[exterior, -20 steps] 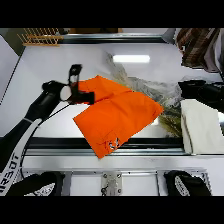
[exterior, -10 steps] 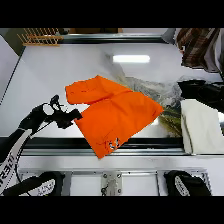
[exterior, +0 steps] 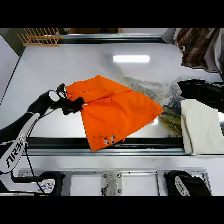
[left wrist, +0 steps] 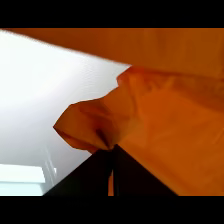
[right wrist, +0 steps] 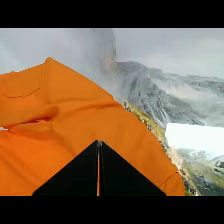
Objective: Fold the clothes and pants, and hang the long-sleeved shirts on hangers.
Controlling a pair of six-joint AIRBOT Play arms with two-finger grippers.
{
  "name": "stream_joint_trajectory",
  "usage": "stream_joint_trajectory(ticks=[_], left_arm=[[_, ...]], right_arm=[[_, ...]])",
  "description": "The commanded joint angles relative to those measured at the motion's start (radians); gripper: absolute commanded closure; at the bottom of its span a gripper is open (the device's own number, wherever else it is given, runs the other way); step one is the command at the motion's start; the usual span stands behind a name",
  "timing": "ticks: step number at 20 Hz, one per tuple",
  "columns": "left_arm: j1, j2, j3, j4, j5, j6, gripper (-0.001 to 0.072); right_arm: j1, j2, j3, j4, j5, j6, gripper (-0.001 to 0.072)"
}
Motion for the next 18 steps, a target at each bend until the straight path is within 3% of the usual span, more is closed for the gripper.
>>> stream_joint_trajectory(ticks=[1, 4, 6, 7, 8, 9, 11, 15, 18], left_arm=[[0.080, -0.013, 0.230, 0.006, -0.019, 0.098, 0.0702], [0.153, -0.013, 0.382, 0.010, -0.042, 0.159, 0.0702], [0.181, -0.013, 0.422, 0.111, -0.091, 0.158, 0.0700], [0.195, -0.013, 0.435, 0.177, -0.136, 0.155, 0.0509], [0.210, -0.013, 0.443, 0.221, -0.190, 0.140, 0.0129], [0.233, -0.011, 0.443, 0.243, -0.259, 0.109, 0.0018], [0.276, 0.031, 0.361, 0.233, -0.293, 0.109, 0.0024], [0.348, 0.193, 0.002, 0.233, -0.208, 0.085, 0.0024], [0.410, 0.274, -0.242, 0.228, -0.124, 0.002, 0.0023]], right_arm=[[0.000, 0.000, 0.000, 0.001, 0.000, 0.000, 0.0699], [0.000, 0.000, 0.000, 0.001, 0.000, 0.000, 0.0698], [0.000, 0.000, 0.000, 0.001, 0.000, 0.000, 0.0699], [0.000, 0.000, 0.000, 0.001, 0.000, 0.000, 0.0699], [0.000, 0.000, 0.000, 0.001, 0.000, 0.000, 0.0699], [0.000, 0.000, 0.000, 0.001, 0.001, 0.000, 0.0699], [0.000, 0.000, 0.000, 0.002, 0.009, 0.000, 0.0699], [0.000, 0.000, -0.004, 0.009, 0.036, 0.000, 0.0699], [0.000, 0.000, -0.005, 0.009, 0.042, 0.000, 0.0699]])
